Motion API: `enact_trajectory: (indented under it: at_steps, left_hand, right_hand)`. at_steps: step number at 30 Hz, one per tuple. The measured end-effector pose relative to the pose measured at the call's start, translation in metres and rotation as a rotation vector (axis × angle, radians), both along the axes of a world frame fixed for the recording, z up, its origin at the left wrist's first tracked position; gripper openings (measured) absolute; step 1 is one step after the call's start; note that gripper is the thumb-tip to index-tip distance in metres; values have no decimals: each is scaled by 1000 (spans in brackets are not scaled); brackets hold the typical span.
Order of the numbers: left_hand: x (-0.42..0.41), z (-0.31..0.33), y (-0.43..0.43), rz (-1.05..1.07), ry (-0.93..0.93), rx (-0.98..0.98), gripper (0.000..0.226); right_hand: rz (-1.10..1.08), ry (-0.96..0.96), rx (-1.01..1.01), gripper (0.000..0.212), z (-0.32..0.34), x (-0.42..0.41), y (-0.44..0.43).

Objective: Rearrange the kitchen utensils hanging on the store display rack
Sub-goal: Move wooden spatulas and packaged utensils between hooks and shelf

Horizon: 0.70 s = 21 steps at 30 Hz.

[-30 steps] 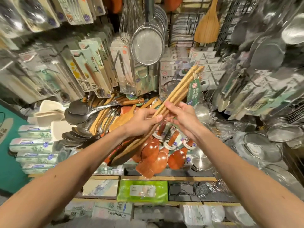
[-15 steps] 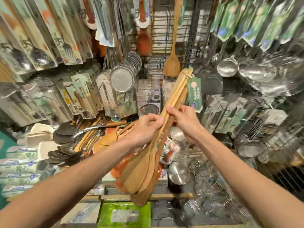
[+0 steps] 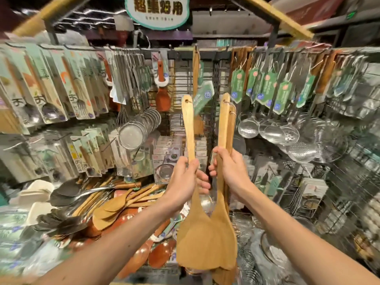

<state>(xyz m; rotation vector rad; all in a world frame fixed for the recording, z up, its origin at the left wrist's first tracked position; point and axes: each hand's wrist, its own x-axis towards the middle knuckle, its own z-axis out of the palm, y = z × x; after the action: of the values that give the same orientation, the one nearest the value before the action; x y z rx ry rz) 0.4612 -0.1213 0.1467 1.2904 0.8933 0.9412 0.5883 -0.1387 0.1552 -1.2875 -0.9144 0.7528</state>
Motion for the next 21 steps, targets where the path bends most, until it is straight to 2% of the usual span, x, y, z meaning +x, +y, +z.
enact_trajectory:
  at_steps: [6,9,12,17,20,21]
  left_hand:
    - [24,11,-14,60,22,37,10]
    - [33,9,-22,53,50,79,11]
    - [37,5,-28,-21,78,114,10]
    - [33,15,-24,-112,143,157,15]
    - [21,29,-4,32,414,487,22]
    - [18,39,5,123,418,587,20]
  right_hand:
    - [20,18,47,19,30,33,-8]
    - [21,-49,94,26,43,44,1]
    - [66,-74,140,16,55,45,7]
    - [69,-62,93,8,73,43,17]
    - [82,-42,62,11,79,42,23]
    - [85,-33,54,13,80,43,27]
